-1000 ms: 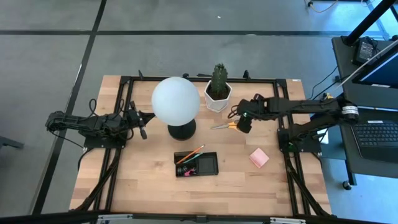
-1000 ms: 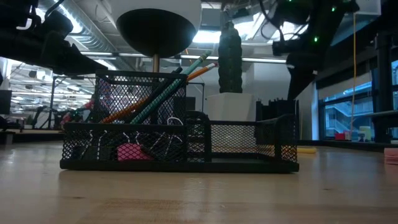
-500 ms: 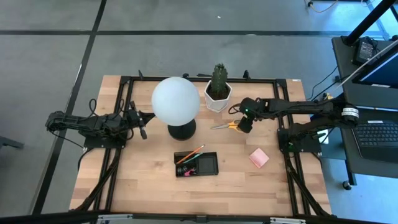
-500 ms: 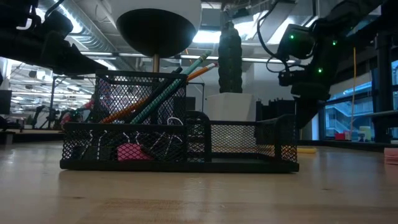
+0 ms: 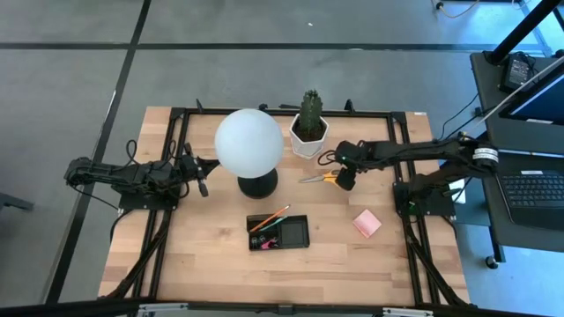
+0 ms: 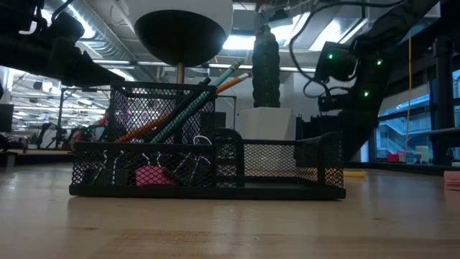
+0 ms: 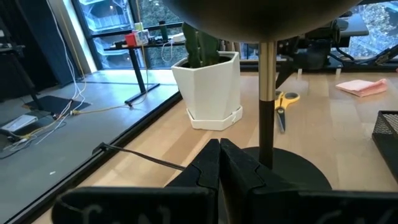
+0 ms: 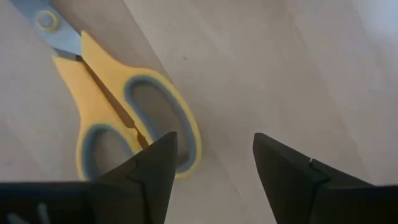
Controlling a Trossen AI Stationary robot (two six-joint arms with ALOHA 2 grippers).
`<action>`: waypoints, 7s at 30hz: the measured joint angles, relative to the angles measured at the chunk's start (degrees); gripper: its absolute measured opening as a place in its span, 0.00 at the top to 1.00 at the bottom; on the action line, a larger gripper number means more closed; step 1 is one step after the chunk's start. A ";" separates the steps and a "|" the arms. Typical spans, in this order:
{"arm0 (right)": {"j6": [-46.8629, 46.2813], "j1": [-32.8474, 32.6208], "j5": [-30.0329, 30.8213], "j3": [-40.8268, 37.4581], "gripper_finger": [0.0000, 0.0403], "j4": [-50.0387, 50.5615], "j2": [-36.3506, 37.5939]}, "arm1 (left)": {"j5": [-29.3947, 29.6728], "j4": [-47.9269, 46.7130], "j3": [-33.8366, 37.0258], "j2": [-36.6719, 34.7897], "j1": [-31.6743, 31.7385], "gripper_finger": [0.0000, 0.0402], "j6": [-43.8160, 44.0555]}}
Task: Pick and place office supplies into organizer
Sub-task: Put the yellow scissors into the desk organizer, then put the pink sticky notes into the desk organizer
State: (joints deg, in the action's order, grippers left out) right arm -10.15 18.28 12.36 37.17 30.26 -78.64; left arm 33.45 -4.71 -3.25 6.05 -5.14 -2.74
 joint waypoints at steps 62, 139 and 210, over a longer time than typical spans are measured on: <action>3.82 -11.54 11.45 23.03 0.98 25.92 -10.61 | -0.02 0.00 0.02 0.00 0.01 0.99 -0.02; 32.94 -46.71 53.08 72.87 0.95 36.56 -46.33 | -0.04 0.00 0.00 0.02 0.00 0.99 0.44; -60.30 -59.70 5.27 22.83 0.77 31.54 -12.86 | -1.88 0.00 0.02 0.35 0.00 0.99 0.46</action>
State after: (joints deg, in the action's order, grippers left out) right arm -70.45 -41.41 17.63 59.99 61.80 -91.50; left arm 31.57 -4.71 -3.22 6.39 -5.15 -2.28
